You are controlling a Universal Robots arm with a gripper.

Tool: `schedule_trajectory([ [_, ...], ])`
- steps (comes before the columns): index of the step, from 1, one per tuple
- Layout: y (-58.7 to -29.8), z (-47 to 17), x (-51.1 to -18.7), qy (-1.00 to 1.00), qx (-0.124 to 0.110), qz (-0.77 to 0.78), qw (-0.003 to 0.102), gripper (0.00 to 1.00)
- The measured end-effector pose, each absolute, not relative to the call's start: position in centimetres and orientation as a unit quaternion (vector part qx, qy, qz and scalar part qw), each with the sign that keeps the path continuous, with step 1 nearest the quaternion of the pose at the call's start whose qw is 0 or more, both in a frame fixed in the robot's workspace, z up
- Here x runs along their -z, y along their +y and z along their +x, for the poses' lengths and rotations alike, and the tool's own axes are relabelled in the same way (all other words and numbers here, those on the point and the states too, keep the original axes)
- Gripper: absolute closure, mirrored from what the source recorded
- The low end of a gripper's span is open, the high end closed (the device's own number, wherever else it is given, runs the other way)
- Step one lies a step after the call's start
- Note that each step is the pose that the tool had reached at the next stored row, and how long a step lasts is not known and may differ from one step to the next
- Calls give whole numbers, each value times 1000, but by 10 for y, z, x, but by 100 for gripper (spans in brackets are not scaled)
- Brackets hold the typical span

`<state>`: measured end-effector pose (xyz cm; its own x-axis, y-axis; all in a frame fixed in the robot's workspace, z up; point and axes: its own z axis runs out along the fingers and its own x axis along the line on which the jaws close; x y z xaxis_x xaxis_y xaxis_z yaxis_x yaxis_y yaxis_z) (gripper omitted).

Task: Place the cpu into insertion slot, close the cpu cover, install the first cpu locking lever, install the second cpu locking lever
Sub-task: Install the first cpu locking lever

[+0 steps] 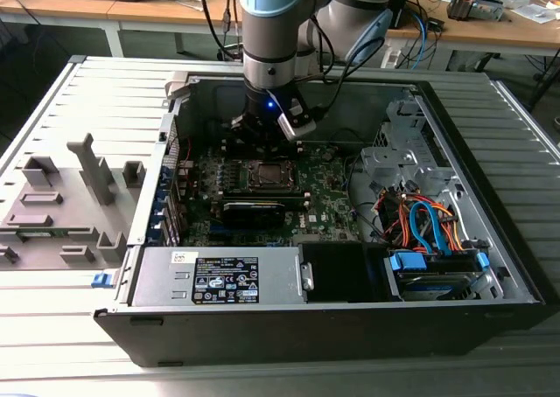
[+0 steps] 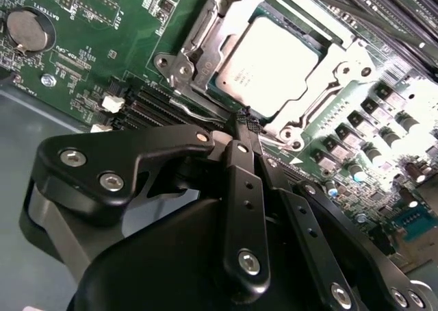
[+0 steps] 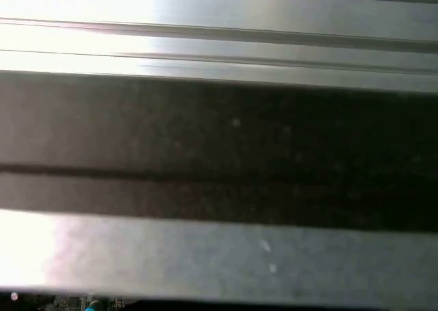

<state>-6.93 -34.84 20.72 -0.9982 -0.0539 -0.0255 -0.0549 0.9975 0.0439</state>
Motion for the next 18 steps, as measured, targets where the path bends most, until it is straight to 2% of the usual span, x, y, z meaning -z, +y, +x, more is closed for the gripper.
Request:
schedule_trajectory([
  [18, -348, -52, -204, 999, -18, -27, 12, 89],
])
